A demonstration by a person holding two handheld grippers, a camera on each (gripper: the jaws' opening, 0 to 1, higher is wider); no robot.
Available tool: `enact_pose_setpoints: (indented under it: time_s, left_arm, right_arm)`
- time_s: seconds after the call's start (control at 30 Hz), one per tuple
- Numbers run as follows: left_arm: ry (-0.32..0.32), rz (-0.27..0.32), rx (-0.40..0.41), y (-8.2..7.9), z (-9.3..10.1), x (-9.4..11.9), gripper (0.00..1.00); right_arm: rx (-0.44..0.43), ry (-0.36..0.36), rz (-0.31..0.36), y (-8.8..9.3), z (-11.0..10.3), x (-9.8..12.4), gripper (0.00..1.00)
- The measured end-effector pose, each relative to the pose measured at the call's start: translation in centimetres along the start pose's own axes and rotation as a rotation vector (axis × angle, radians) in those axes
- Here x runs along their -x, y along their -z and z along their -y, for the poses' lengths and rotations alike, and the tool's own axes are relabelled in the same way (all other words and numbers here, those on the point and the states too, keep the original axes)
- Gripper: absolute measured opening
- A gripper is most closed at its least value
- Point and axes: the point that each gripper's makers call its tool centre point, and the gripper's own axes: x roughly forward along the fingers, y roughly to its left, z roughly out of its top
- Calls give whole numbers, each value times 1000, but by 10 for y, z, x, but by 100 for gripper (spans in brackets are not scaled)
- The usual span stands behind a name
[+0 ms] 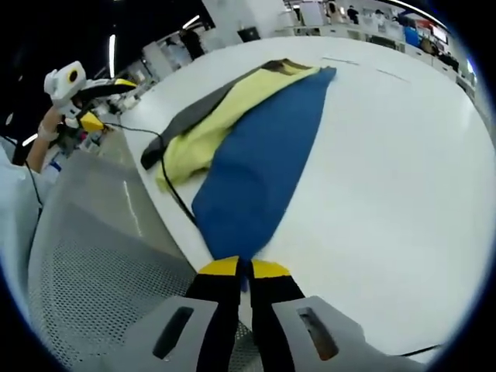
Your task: Fold the garment on the visible template until the final outline fits inside the template.
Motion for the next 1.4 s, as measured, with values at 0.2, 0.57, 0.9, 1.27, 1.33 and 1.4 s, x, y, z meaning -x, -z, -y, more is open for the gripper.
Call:
enact_pose_setpoints:
  time_s: [0.2, 0.57, 0.9, 1.27, 1.33, 1.4]
  left_arm:
    - [1, 0, 6, 0, 2, 1, 62]
    - [0, 8, 11, -2, 3, 2, 61]
    - [10, 7, 13, -1, 4, 0, 60]
    - [13, 7, 19, 0, 6, 0, 59]
    - [15, 6, 21, 1, 7, 0, 59]
    - [15, 7, 21, 1, 7, 0, 59]
  right_arm:
    - [16, 7, 5, -1, 3, 1, 2]
    - [-6, -5, -8, 4, 0, -1, 2]
    - [-30, -16, -11, 7, -3, -4, 2]
    - [-83, -37, -15, 14, -2, -2, 8]
    - [-99, -46, -7, 14, -3, -1, 9]
    - [-118, -59, -2, 14, -4, 0, 9]
